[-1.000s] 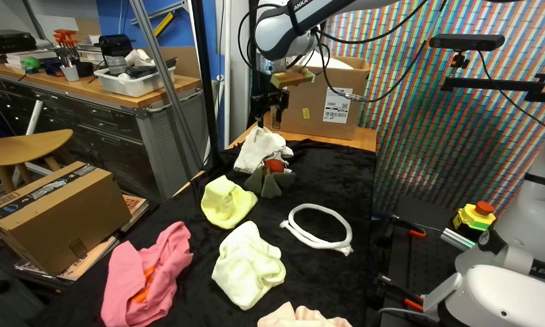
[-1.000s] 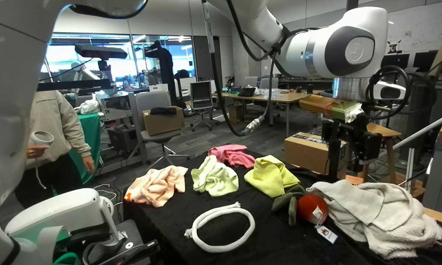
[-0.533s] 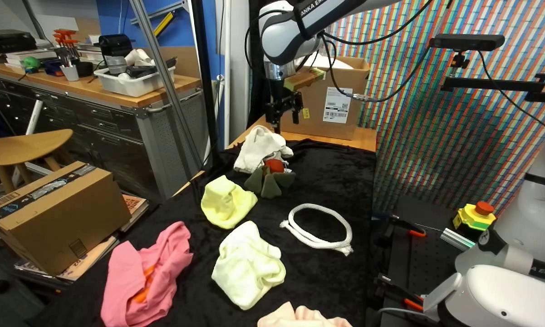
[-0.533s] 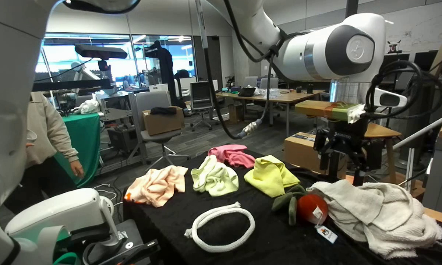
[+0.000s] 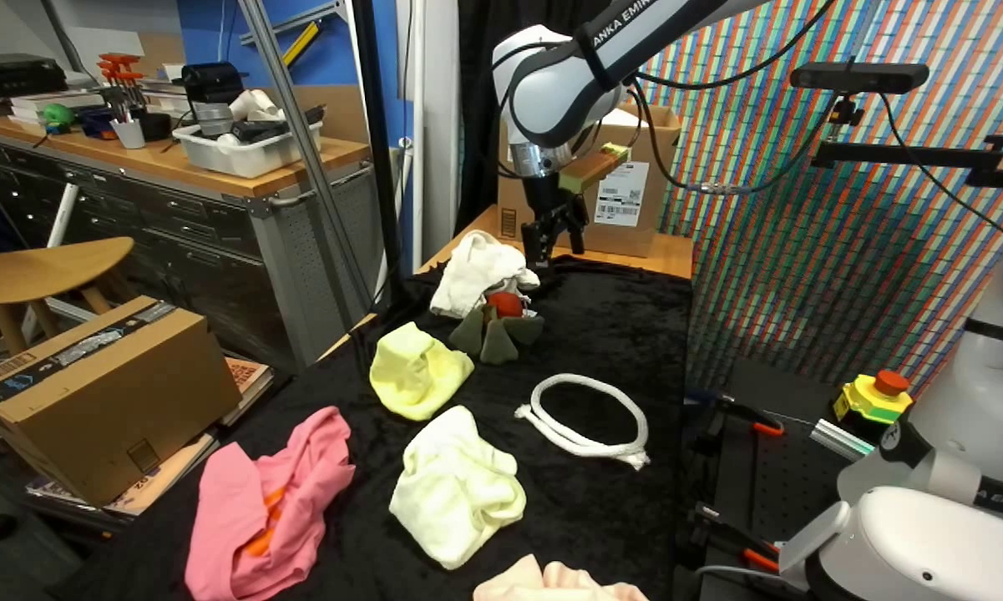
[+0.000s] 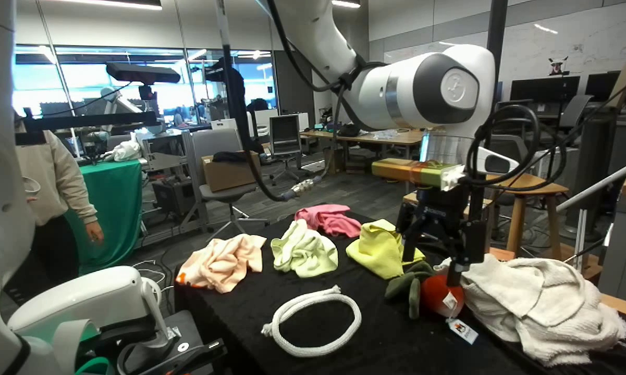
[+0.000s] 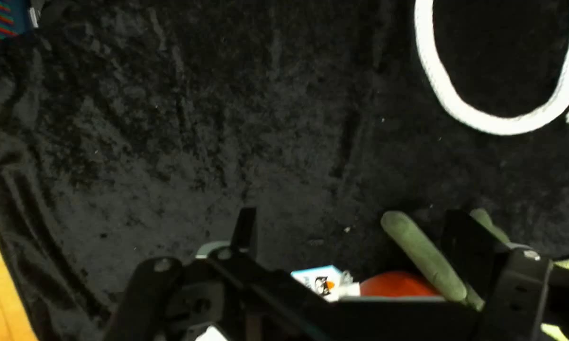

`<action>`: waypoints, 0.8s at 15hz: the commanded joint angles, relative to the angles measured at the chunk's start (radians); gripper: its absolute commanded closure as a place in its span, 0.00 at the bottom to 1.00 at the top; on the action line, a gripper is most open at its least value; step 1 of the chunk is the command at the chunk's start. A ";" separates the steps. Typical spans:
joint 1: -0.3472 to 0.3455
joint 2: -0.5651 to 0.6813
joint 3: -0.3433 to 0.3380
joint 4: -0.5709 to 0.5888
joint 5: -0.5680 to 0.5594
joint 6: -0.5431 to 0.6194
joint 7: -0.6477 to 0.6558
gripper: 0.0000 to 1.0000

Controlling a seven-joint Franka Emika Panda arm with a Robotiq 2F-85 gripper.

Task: Put all the object in the right back

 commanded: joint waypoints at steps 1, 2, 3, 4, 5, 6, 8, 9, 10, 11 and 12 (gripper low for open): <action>0.028 -0.131 0.032 -0.204 0.005 0.076 0.000 0.00; 0.035 -0.146 0.041 -0.241 0.008 0.091 0.000 0.00; 0.042 -0.168 0.050 -0.282 0.006 0.111 -0.002 0.00; 0.048 -0.186 0.058 -0.323 0.000 0.129 -0.007 0.00; 0.053 -0.206 0.065 -0.368 -0.008 0.156 -0.011 0.00; 0.057 -0.223 0.069 -0.408 -0.014 0.180 -0.016 0.00; 0.059 -0.259 0.071 -0.501 -0.039 0.251 -0.035 0.00; 0.057 -0.274 0.070 -0.544 -0.054 0.287 -0.047 0.00; 0.055 -0.287 0.066 -0.592 -0.083 0.336 -0.053 0.00; 0.052 -0.295 0.064 -0.631 -0.104 0.380 -0.063 0.00; 0.049 -0.303 0.061 -0.671 -0.127 0.426 -0.067 0.00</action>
